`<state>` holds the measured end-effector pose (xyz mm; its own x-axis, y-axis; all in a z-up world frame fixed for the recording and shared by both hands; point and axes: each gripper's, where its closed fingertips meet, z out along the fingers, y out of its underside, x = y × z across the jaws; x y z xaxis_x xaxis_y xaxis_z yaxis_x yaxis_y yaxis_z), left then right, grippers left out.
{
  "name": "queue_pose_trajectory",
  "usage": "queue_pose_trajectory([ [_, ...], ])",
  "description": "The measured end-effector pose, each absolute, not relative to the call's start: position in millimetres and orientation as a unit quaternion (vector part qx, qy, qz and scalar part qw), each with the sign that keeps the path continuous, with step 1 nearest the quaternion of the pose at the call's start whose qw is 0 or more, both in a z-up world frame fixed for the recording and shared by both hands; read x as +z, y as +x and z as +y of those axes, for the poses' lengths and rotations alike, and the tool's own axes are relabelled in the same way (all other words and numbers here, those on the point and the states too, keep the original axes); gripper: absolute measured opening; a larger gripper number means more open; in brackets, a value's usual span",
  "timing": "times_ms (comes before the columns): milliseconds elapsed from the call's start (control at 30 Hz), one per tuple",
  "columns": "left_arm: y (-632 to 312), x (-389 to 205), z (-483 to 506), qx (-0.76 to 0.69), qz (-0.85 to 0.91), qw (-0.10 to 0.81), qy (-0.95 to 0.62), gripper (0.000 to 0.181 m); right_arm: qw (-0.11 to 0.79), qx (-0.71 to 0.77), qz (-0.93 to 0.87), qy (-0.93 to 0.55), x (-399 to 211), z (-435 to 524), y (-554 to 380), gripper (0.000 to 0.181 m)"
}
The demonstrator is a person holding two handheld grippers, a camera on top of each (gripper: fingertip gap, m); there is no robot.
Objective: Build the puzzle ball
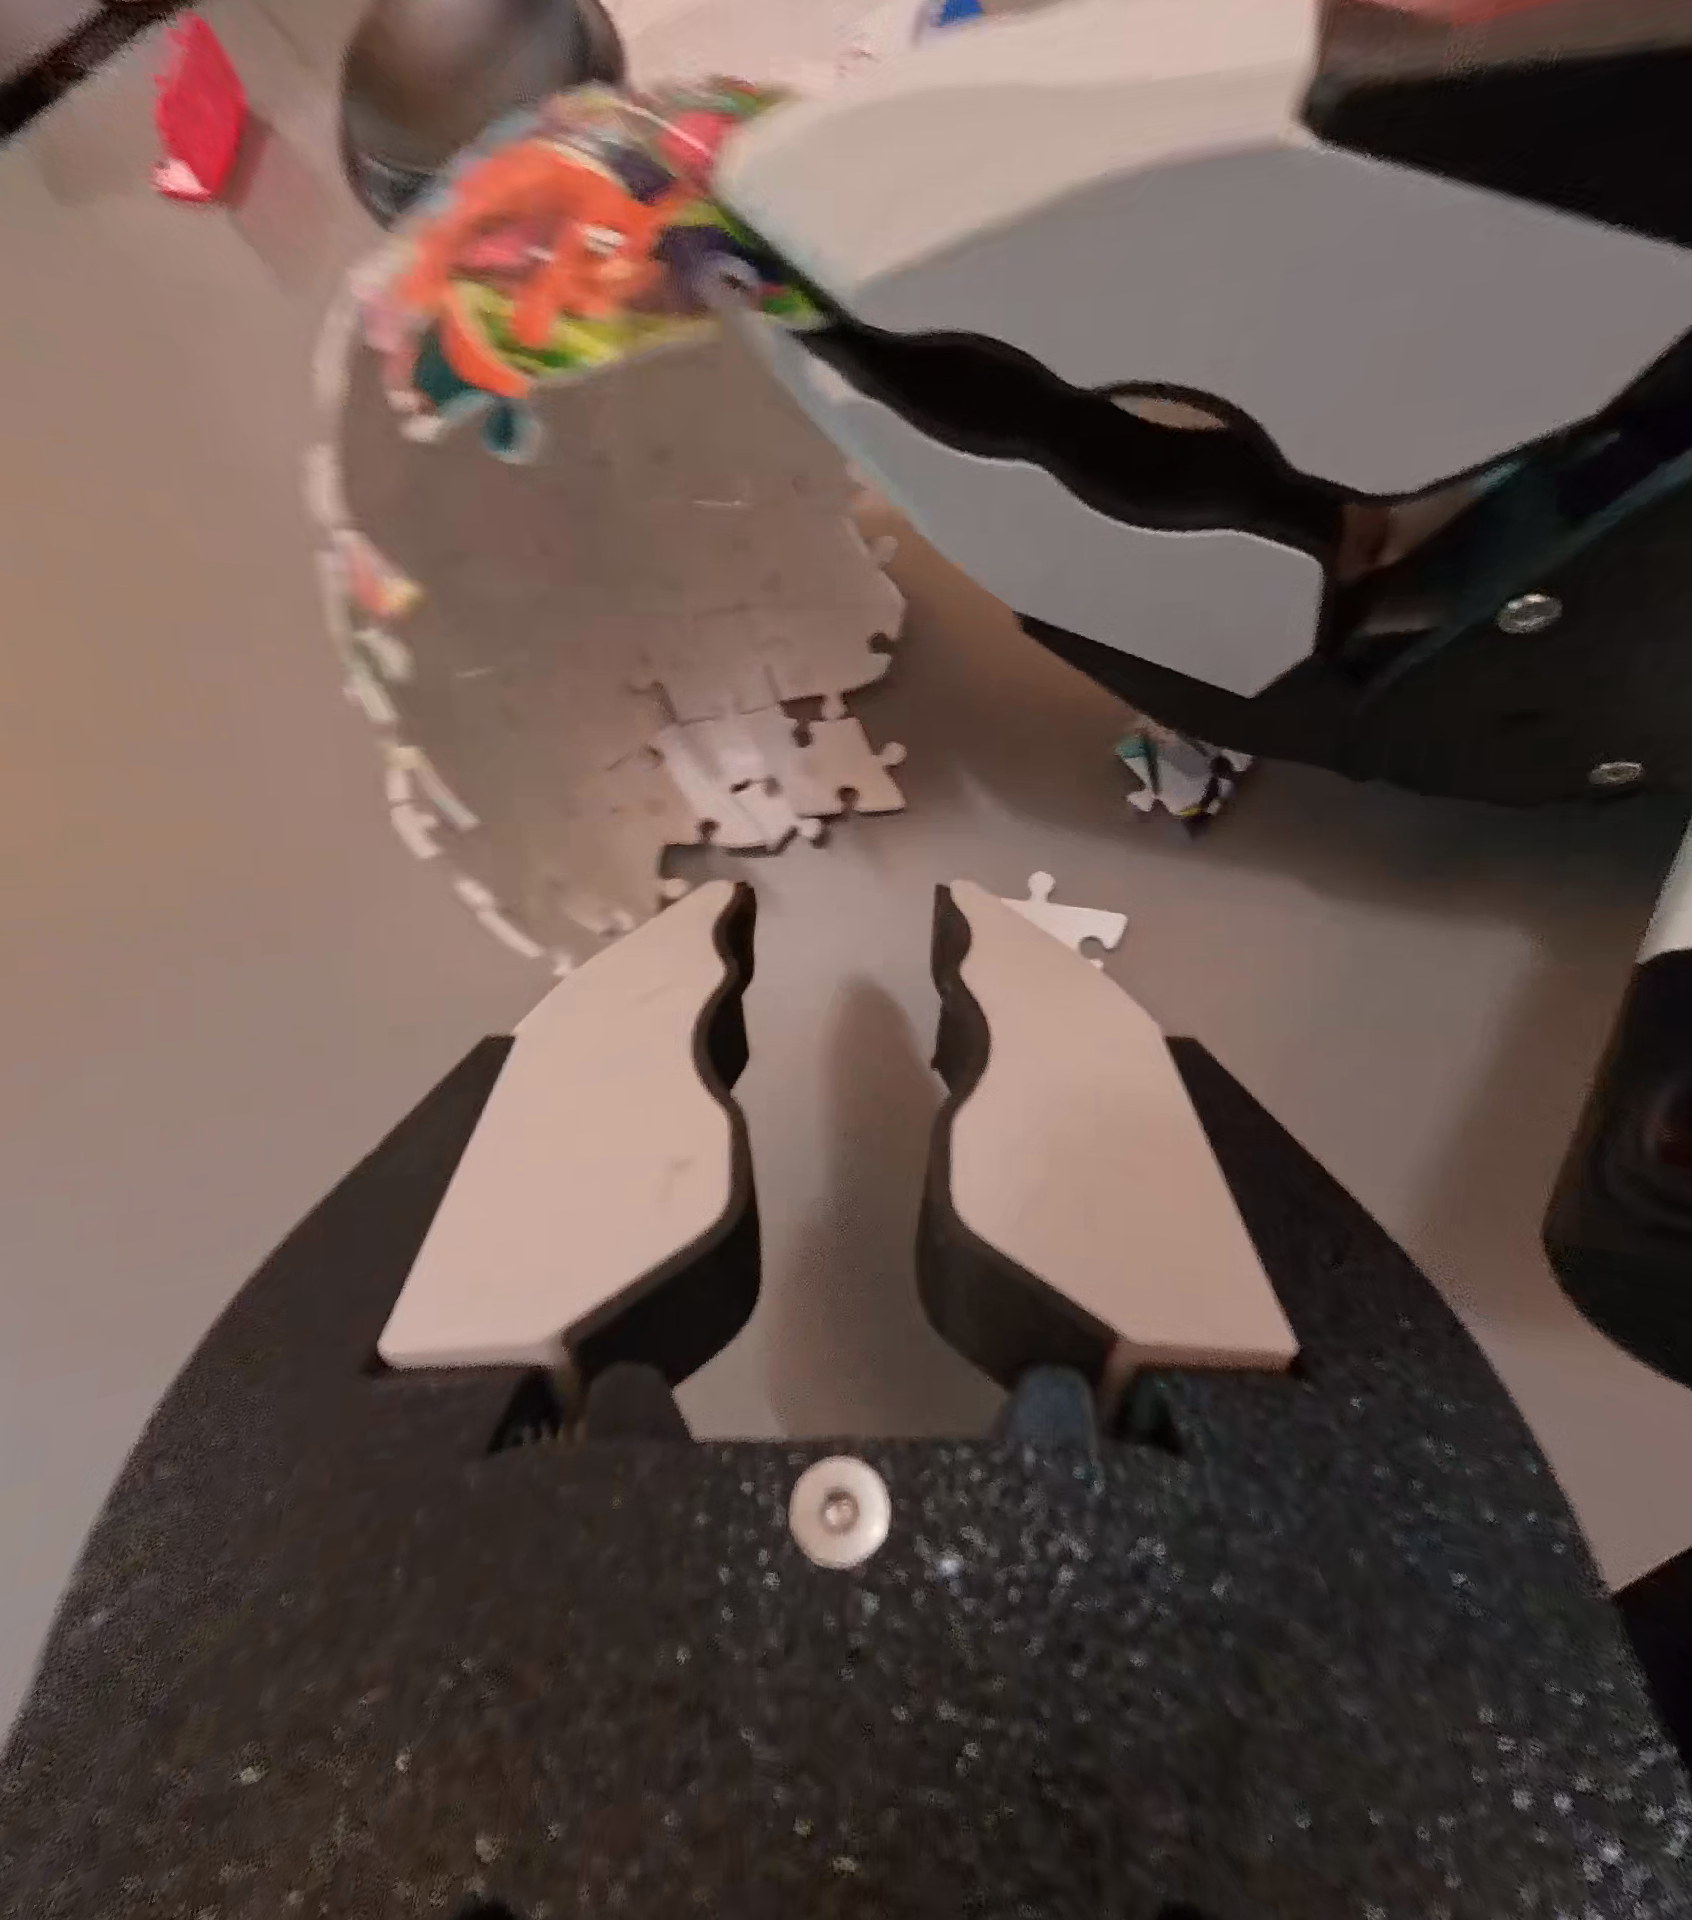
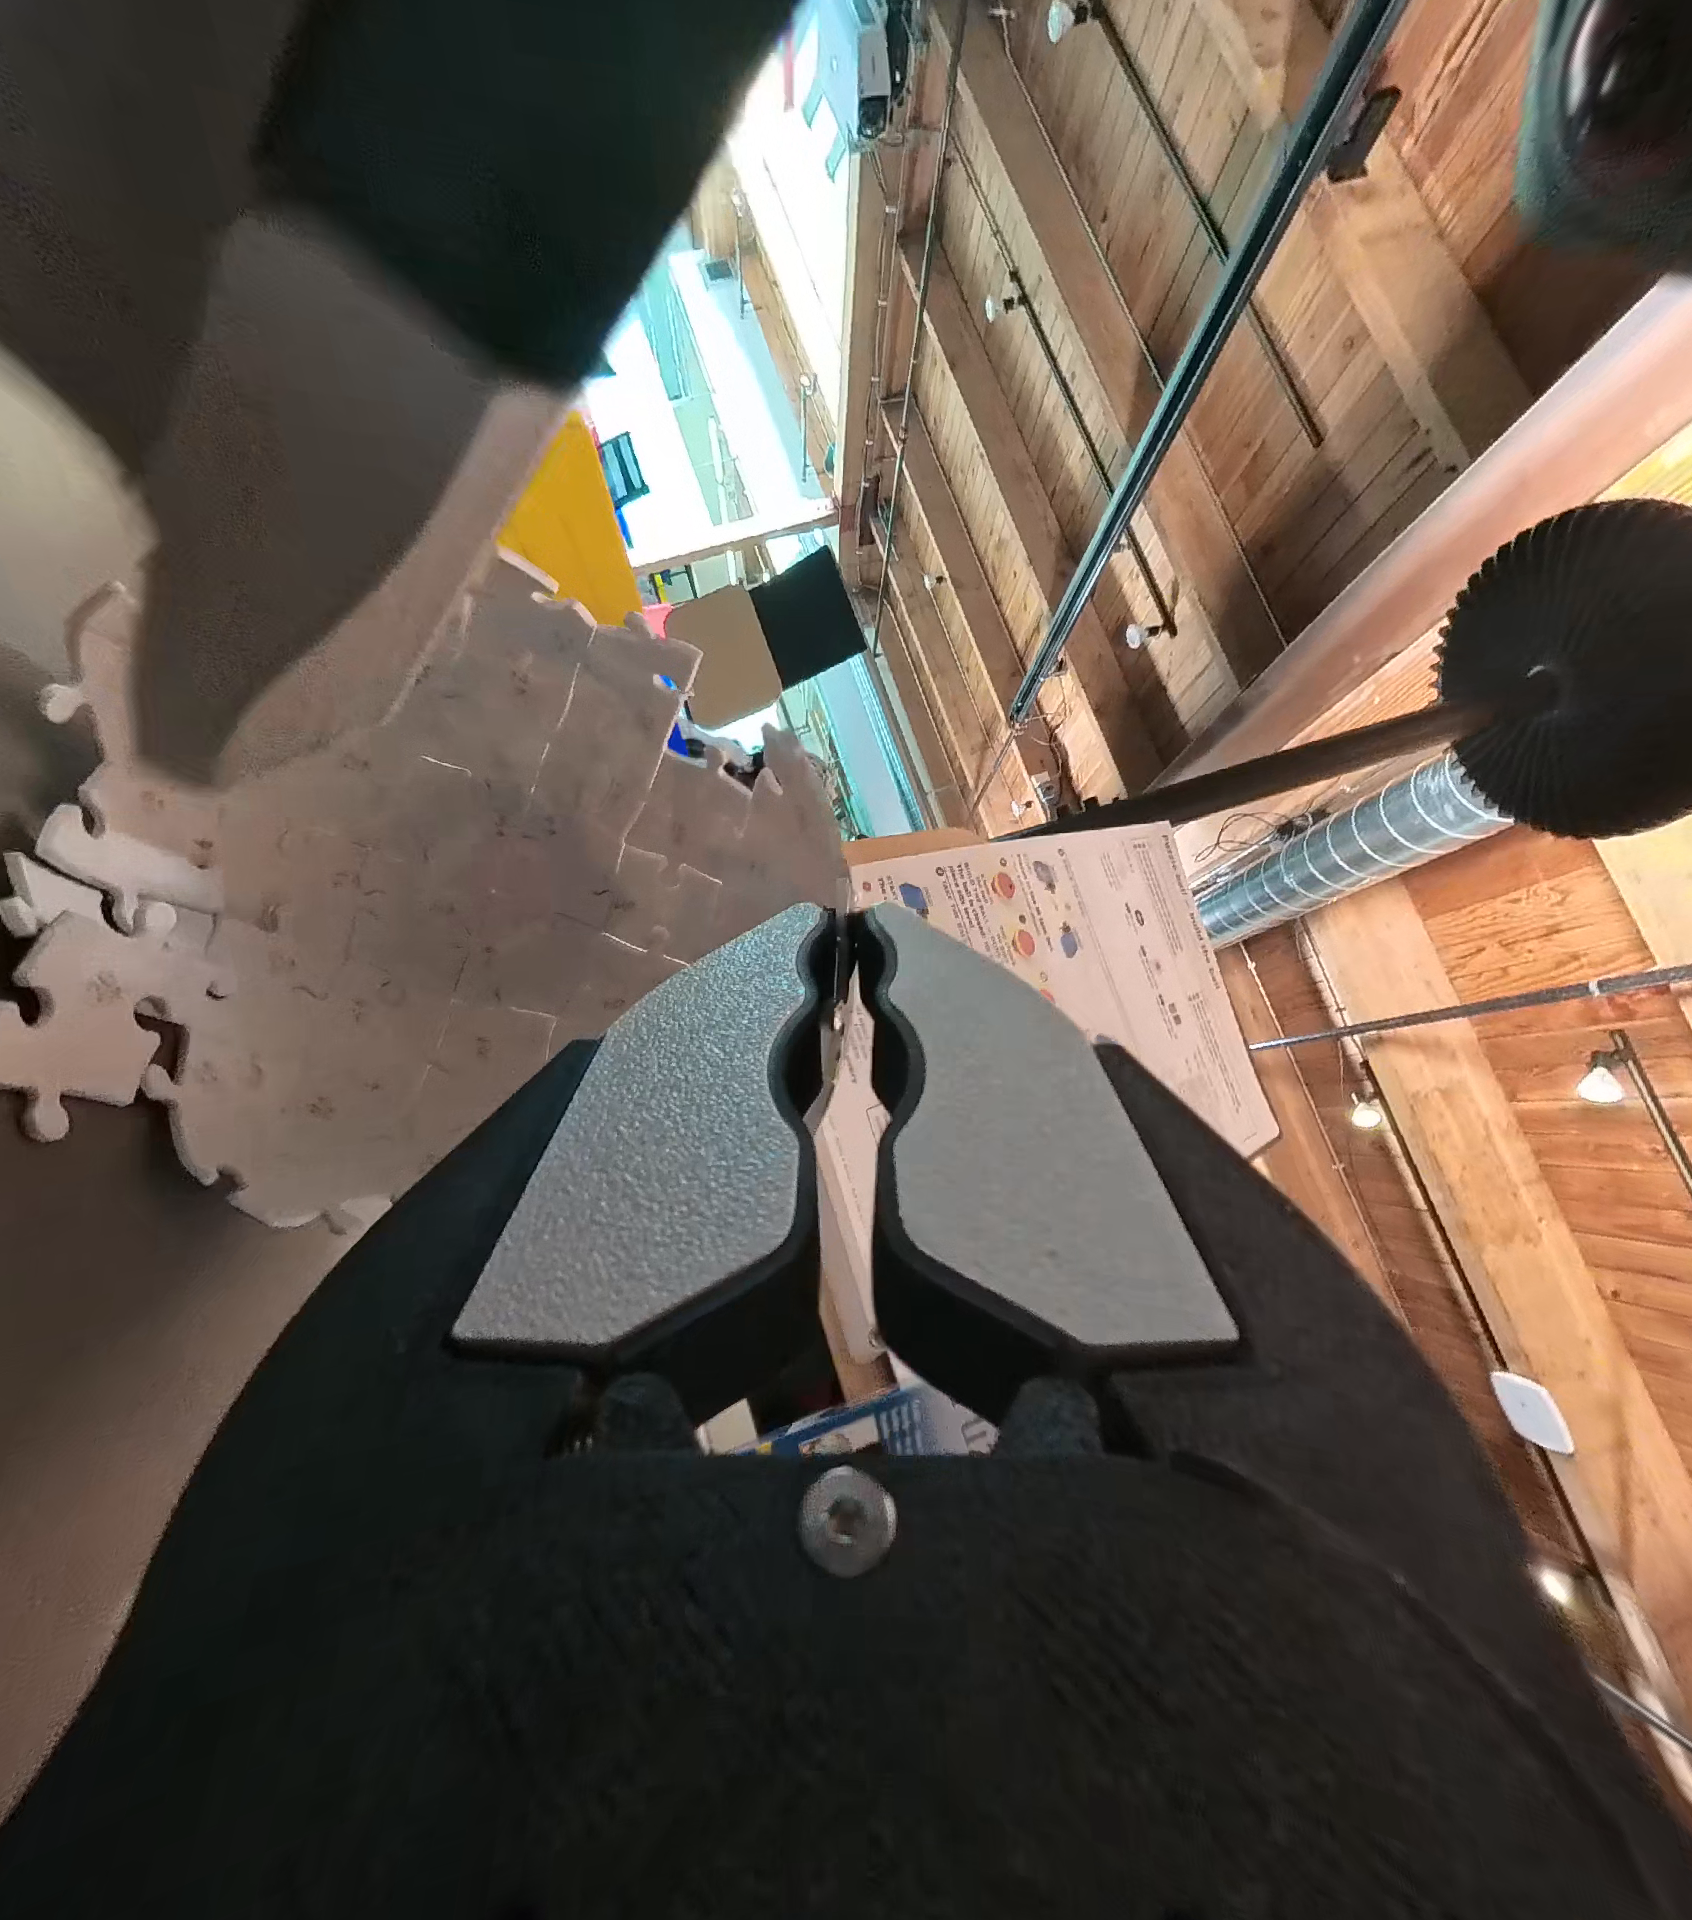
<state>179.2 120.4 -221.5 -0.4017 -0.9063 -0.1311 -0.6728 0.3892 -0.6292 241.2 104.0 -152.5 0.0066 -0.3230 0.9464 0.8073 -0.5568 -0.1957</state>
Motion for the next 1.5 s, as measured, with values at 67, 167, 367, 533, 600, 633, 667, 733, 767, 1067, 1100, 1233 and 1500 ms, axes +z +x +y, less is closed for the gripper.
queue_pose_trajectory([
  [67,182,-234,110,-0.247,0.805,0.240,-0.484,0.032,0.425,-0.670,-0.208,-0.573,-152,104,242,0.003],
  [167,194,-250,106,-0.234,0.799,0.270,-0.484,0.042,0.425,-0.668,-0.198,-0.578,-153,102,245,0.004],
  [367,217,-268,109,-0.211,0.785,0.291,-0.504,0.045,0.429,-0.666,-0.194,-0.578,-153,102,245,0.004],
  [533,222,-273,110,-0.224,0.781,0.281,-0.511,0.040,0.433,-0.665,-0.191,-0.578,-153,102,246,0.004],
  [600,222,-273,109,-0.228,0.782,0.278,-0.510,0.038,0.433,-0.665,-0.193,-0.577,-153,103,245,0.003],
  [633,222,-273,108,-0.231,0.780,0.274,-0.513,0.038,0.434,-0.665,-0.193,-0.576,-153,103,245,0.003],
  [667,222,-273,108,-0.233,0.777,0.272,-0.517,0.038,0.435,-0.665,-0.194,-0.576,-152,103,244,0.004],
  [733,222,-273,108,-0.235,0.774,0.272,-0.522,0.038,0.435,-0.664,-0.195,-0.575,-152,104,244,0.004],
  [767,222,-273,108,-0.235,0.773,0.273,-0.522,0.038,0.435,-0.665,-0.197,-0.574,-152,104,243,0.004],
  [1067,224,-271,100,-0.264,0.773,0.278,-0.505,0.025,0.435,-0.664,-0.202,-0.573,-153,105,242,0.004],
  [1100,224,-271,100,-0.264,0.772,0.282,-0.505,0.025,0.435,-0.664,-0.202,-0.574,-153,105,242,0.004],
  [1233,221,-268,103,-0.253,0.771,0.298,-0.502,0.043,0.434,-0.665,-0.201,-0.573,-153,105,242,0.004],
  [1500,219,-274,106,-0.245,0.757,0.259,-0.548,0.047,0.437,-0.663,-0.192,-0.577,-153,103,245,0.004],
])
